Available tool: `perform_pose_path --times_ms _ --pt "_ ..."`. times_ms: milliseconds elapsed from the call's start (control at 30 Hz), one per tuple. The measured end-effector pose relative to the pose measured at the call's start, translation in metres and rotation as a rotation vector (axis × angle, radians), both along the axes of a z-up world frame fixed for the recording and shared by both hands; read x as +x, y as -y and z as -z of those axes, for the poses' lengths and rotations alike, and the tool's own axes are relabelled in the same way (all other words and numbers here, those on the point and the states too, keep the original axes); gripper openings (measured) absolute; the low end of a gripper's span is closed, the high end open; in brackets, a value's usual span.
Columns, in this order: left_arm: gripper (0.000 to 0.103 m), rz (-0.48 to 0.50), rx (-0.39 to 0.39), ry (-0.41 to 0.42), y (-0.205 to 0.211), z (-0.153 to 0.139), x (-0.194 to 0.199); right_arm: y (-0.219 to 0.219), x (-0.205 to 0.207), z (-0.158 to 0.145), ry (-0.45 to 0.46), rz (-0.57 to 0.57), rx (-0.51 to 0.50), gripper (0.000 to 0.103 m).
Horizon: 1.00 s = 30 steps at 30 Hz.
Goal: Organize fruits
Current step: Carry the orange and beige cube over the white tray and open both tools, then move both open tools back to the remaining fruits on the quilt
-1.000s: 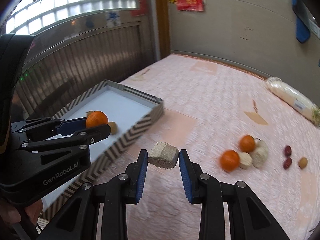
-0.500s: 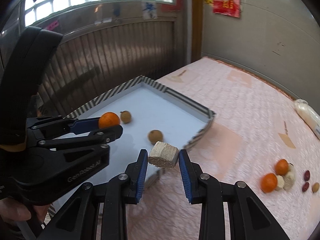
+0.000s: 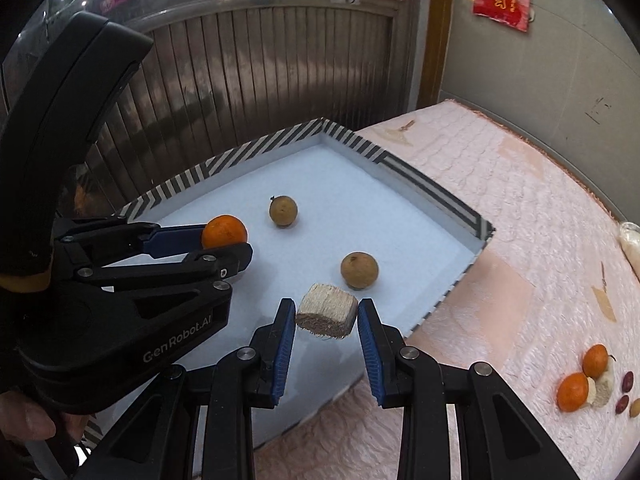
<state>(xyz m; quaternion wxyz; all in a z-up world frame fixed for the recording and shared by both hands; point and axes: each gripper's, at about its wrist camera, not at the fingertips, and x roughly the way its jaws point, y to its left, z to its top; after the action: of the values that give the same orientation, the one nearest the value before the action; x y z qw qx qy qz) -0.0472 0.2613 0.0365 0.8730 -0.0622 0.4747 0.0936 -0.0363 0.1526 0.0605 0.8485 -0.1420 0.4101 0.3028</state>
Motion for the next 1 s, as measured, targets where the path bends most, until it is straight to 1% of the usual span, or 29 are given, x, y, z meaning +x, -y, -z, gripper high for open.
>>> perform_pose_path --times_ms 167,300,367,433,500,533,600,733,833,1000 --pt "0.031 -0.010 -0.035 -0.029 -0.005 0.005 0.003 -0.008 0.002 0.009 -0.021 -0.020 -0.019 0.031" --pt "0.032 -0.019 -0.042 -0.022 -0.008 0.004 0.003 -0.008 0.002 0.013 -0.024 -0.021 0.010 0.031" --pt "0.033 -0.024 -0.050 -0.021 -0.009 0.003 0.003 -0.007 0.002 0.013 -0.026 -0.017 0.021 0.035" --pt "0.037 -0.028 -0.060 -0.014 -0.011 0.001 0.003 -0.002 0.000 0.010 -0.026 -0.016 0.057 0.039" --pt "0.054 -0.038 -0.050 0.008 -0.011 -0.005 -0.001 0.003 -0.002 0.005 -0.019 -0.005 0.086 0.040" --pt "0.056 -0.039 -0.045 0.021 -0.010 -0.008 -0.002 0.006 -0.002 0.003 -0.013 0.004 0.096 0.041" --pt "0.057 -0.030 -0.032 0.046 -0.004 -0.016 -0.005 0.013 -0.005 -0.003 -0.003 0.019 0.114 0.041" --pt "0.057 0.008 -0.021 0.074 0.013 -0.026 -0.008 0.036 -0.008 -0.011 0.019 0.065 0.126 0.042" --pt "0.057 0.052 -0.020 0.092 0.033 -0.033 -0.008 0.062 -0.010 -0.013 0.022 0.113 0.139 0.043" --pt "0.057 0.150 -0.031 0.095 0.075 -0.036 -0.004 0.112 -0.012 -0.010 0.037 0.214 0.118 0.043"
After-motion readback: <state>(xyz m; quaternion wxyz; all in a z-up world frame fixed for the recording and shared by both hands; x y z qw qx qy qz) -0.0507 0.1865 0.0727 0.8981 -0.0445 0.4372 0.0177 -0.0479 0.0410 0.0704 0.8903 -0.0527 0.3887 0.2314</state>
